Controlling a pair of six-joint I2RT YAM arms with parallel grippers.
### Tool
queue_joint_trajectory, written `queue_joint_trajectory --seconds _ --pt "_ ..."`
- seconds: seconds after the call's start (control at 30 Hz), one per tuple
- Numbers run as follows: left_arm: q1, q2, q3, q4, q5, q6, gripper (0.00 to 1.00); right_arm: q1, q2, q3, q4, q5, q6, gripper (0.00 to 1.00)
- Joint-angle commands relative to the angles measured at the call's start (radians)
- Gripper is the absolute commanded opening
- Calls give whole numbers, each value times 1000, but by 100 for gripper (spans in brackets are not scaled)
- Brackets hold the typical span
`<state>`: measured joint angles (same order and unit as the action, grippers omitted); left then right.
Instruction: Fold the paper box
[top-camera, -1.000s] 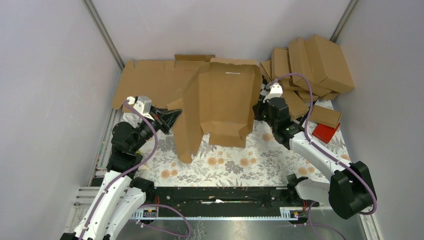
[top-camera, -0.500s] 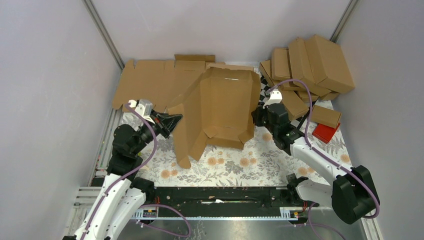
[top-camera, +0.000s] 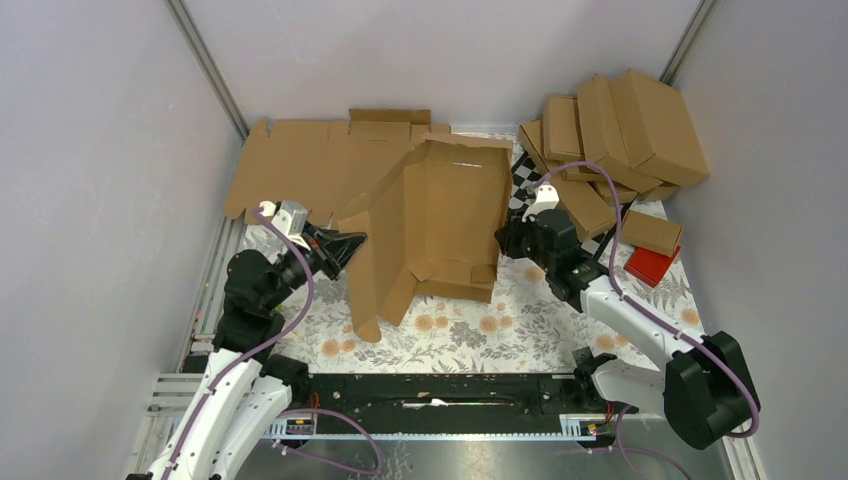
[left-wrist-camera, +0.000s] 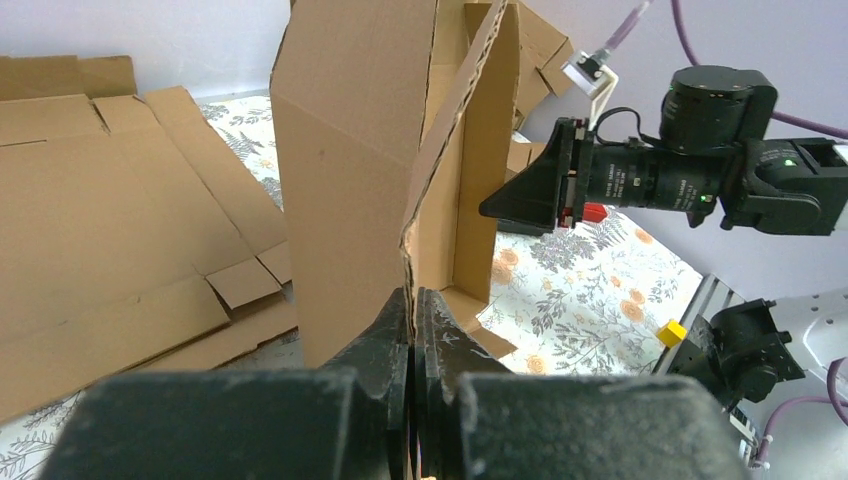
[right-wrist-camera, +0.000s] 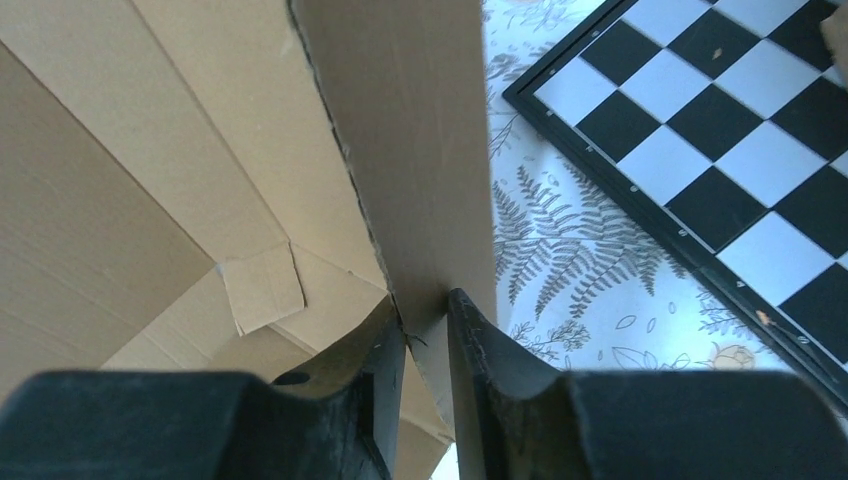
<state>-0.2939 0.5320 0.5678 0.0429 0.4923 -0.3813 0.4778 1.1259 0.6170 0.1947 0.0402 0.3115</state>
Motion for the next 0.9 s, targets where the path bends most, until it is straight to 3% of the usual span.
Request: queue_joint_trajectory --seconds 0.0,0.7,0.87 --pt "-2 15 41 -10 61 34 0 9 30 -13 35 -120 17 32" --pt "-2 82 122 -41 137 64 0 9 8 -77 24 -155 -19 54" --pt "-2 89 130 -66 143 68 0 8 -31 -97 41 -179 -22 74"
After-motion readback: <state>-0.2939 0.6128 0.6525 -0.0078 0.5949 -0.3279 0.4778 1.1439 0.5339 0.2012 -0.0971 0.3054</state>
